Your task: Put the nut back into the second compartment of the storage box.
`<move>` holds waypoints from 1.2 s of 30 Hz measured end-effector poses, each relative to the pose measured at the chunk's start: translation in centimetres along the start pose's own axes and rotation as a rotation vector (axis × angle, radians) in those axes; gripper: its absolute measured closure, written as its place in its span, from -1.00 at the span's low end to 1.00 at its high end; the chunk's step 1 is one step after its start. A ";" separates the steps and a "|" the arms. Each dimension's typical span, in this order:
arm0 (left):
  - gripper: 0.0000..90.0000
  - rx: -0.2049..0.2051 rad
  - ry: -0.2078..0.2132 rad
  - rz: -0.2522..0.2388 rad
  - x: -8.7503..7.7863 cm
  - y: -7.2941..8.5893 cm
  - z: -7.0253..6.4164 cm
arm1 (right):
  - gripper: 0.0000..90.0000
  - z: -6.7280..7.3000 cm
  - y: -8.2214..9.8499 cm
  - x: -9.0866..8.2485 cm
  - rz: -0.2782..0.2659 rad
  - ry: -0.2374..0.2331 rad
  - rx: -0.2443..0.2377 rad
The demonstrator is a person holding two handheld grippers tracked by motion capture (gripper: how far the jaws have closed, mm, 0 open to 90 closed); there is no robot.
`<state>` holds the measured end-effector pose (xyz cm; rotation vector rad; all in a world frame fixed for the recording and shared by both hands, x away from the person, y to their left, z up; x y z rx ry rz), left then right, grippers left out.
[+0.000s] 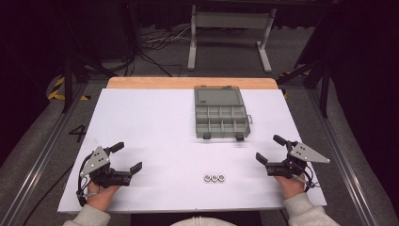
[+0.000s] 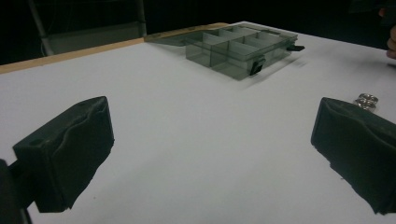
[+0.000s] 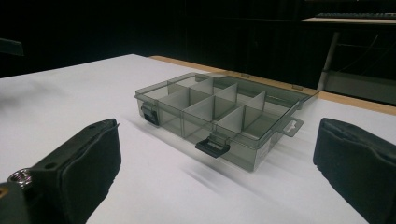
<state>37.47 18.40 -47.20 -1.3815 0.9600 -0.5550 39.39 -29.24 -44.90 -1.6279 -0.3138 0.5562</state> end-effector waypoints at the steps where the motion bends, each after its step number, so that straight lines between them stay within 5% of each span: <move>1: -1.00 0.005 0.006 0.002 0.0 0.0 -0.1 | -0.97 0.0 0.0 0.0 0.002 0.002 -0.001; 16: -1.00 -0.019 0.033 -0.021 -0.2 -0.3 -0.5 | -0.97 0.9 -1.1 0.1 0.002 -0.018 -0.007; 20: -1.00 -0.011 0.035 -0.020 -0.2 -0.4 -0.6 | -0.97 2.4 -1.4 0.7 0.022 -0.062 0.018; 30: -1.00 -0.015 0.035 -0.027 -0.2 -0.5 -0.5 | -0.97 7.3 -3.2 2.5 0.015 -0.181 -0.026; 36: -1.00 -0.013 0.036 -0.025 -0.3 -0.6 -0.5 | -0.99 8.8 -4.1 3.4 0.031 -0.234 -0.035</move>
Point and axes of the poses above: each handheld gripper's, and its own axes: x roughly forward along the jaws, y roughly out of its underside, z roughly to its left, the point moved 7 cm from there along x, roughly forward along the jaws, and after that the axes turned 9 degrees about y, right-handed, at the moved point
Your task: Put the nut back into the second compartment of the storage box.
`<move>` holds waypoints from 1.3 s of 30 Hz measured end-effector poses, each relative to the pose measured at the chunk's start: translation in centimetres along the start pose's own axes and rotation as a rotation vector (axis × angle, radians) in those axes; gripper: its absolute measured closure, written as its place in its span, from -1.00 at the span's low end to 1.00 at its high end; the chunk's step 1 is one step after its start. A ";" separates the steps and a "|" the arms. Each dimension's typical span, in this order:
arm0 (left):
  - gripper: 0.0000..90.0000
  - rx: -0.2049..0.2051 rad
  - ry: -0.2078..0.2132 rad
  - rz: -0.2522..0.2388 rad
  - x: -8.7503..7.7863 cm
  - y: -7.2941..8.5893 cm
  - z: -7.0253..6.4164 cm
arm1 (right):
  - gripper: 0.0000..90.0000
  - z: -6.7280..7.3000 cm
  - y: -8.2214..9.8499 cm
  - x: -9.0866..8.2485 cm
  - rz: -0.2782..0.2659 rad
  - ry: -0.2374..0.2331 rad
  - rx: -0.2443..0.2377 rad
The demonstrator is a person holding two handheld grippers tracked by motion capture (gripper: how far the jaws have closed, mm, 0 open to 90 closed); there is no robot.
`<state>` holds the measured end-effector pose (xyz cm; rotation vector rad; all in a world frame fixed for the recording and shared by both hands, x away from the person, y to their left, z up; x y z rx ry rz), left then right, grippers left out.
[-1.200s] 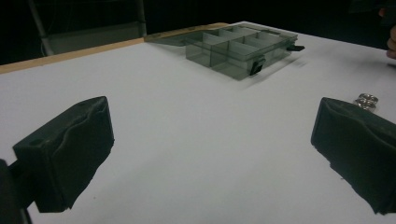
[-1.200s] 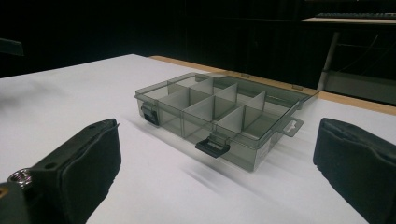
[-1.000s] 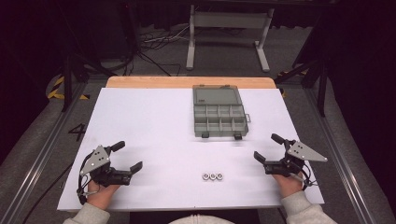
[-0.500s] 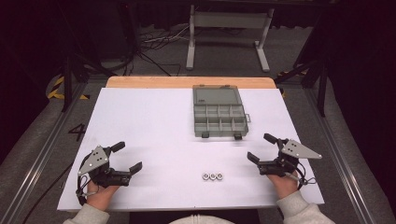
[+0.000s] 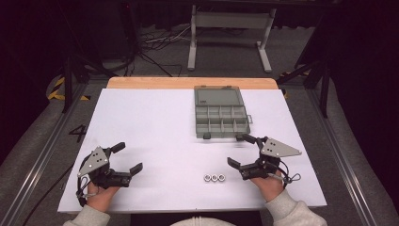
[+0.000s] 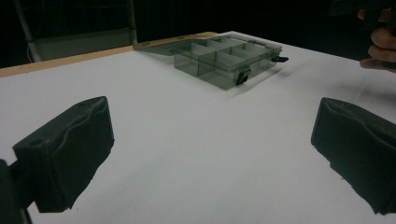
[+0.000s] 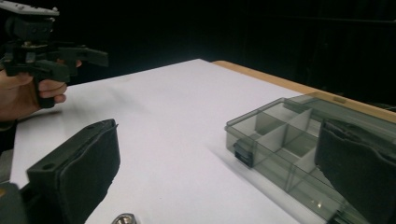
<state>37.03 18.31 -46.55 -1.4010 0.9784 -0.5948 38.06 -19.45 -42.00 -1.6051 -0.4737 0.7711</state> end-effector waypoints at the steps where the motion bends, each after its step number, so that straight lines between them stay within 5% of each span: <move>1: -1.00 0.002 0.001 0.002 0.0 0.0 0.0 | -1.00 0.1 -0.2 0.2 0.014 -0.004 -0.015; 4: -1.00 0.004 -0.003 0.002 0.1 0.0 0.0 | -0.99 0.1 -0.7 0.3 0.059 -0.010 -0.049; 7: -1.00 0.005 -0.001 0.007 0.1 0.0 0.0 | -0.96 0.2 -1.0 0.4 0.163 -0.012 -0.121; 9: -1.00 0.006 -0.002 0.008 0.1 0.0 0.0 | -0.92 0.6 -1.0 0.6 0.272 -0.054 -0.147; 15: -1.00 0.005 -0.008 0.006 0.1 0.0 0.0 | -0.91 1.2 -1.7 0.9 0.465 -0.080 -0.289; 29: -1.00 0.012 -0.004 0.015 0.1 0.0 0.0 | -0.84 2.3 -1.7 1.9 0.720 -0.173 -0.413; 39: -1.00 0.025 -0.004 -0.008 -0.1 -0.1 0.0 | -0.71 3.5 1.1 3.1 0.910 -0.235 -0.444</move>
Point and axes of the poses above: each handheld gripper's, and its own axes: x roughly forward along the jaws, y roughly out of its underside, z roughly to its left, the point moved 7 cm from there along x, roughly forward along the jaws, and after that the axes turned 9 degrees about y, right-handed, at the moved point
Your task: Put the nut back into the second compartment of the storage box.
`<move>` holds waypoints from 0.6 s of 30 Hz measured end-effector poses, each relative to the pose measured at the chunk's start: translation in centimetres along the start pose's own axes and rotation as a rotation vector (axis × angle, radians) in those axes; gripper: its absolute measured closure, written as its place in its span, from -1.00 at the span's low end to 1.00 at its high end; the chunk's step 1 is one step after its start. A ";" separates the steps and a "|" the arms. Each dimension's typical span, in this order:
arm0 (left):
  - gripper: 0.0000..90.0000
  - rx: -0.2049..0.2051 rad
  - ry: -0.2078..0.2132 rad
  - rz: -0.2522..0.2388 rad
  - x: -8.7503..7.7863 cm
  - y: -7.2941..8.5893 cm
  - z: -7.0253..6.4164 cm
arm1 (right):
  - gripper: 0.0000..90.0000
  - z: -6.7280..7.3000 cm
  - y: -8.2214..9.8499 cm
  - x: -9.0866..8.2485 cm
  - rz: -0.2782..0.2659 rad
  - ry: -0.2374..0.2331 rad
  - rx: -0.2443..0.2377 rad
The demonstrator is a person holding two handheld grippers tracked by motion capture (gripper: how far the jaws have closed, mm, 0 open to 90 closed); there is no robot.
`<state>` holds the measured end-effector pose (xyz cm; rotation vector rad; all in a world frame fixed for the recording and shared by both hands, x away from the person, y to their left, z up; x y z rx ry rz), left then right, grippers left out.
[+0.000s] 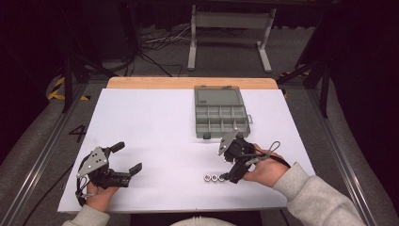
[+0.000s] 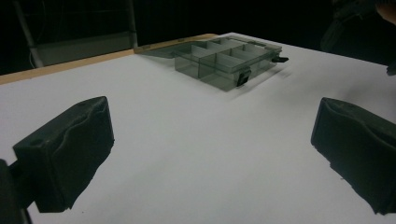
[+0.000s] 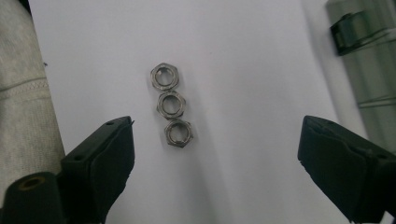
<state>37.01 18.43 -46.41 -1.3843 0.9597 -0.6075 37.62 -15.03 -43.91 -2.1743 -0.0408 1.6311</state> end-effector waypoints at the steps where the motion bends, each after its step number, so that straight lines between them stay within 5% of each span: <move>1: -1.00 0.004 0.001 -0.001 0.0 0.0 0.0 | -0.67 0.1 0.0 0.3 0.011 -0.008 -0.009; 18: -0.97 0.038 -0.019 0.000 -0.3 -0.3 -0.1 | 0.12 2.0 0.8 4.2 0.135 -0.057 -0.089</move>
Point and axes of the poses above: each handheld gripper's, and its own axes: x roughly forward along the jaws, y roughly out of its underside, z roughly to its left, the point moved 7 cm from there along x, roughly forward along the jaws, and after that the axes turned 9 degrees about y, right-handed, at the moved point
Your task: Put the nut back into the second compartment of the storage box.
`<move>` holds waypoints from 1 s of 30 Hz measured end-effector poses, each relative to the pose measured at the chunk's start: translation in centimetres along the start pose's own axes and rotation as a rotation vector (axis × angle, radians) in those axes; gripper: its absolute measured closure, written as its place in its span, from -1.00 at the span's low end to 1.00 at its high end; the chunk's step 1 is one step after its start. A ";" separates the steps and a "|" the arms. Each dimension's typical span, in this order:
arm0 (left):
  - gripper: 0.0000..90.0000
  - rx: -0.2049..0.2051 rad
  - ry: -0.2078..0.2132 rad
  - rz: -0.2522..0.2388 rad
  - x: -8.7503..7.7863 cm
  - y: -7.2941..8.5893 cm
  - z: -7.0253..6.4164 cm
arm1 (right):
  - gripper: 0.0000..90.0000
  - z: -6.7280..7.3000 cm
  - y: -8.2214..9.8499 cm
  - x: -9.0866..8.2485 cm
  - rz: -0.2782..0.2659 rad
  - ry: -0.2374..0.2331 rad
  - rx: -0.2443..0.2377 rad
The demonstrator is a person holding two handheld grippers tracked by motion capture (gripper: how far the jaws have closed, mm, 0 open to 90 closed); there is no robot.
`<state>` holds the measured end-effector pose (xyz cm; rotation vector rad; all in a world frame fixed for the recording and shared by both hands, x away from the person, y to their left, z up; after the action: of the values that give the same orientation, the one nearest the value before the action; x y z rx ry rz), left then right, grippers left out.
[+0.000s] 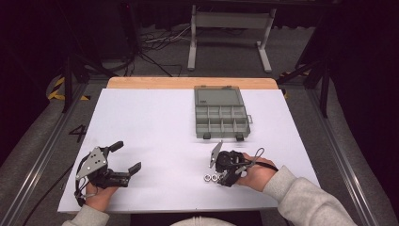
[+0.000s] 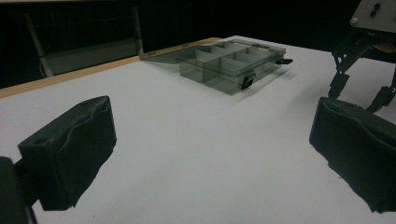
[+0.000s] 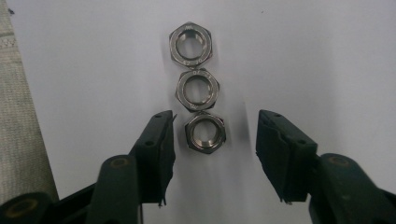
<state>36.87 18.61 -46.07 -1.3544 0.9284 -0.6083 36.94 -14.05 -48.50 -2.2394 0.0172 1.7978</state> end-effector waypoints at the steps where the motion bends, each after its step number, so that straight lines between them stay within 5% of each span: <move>1: -0.97 -0.002 -0.001 -0.005 0.0 0.0 0.0 | 0.18 0.0 0.0 0.1 0.007 -0.003 -0.007; 7: -0.97 -0.003 -0.001 -0.003 0.0 0.0 0.0 | 0.55 0.2 0.1 0.4 0.029 -0.035 -0.016; 14: -0.97 -0.007 0.000 -0.001 -0.1 0.0 0.0 | 0.56 -0.2 0.1 -0.6 0.021 -0.022 -0.007; 21: -0.98 -0.010 0.001 -0.002 -0.1 0.0 0.0 | 0.56 -3.1 -0.8 -4.0 -0.044 0.043 0.048; 30: -0.98 -0.018 -0.001 0.002 -0.1 0.0 0.1 | 0.56 -7.5 -2.3 -5.4 -0.094 0.097 0.112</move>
<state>36.88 18.77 -46.08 -1.3690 0.9363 -0.5990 43.24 -14.29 -41.42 -2.2086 0.0307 1.5985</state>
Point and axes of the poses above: each handheld gripper's, and its own axes: x roughly forward along the jaws, y roughly out of its underside, z roughly to its left, the point moved 7 cm from there along x, roughly forward along the jaws, and after that the axes turned 9 degrees about y, right-handed, at the moved point
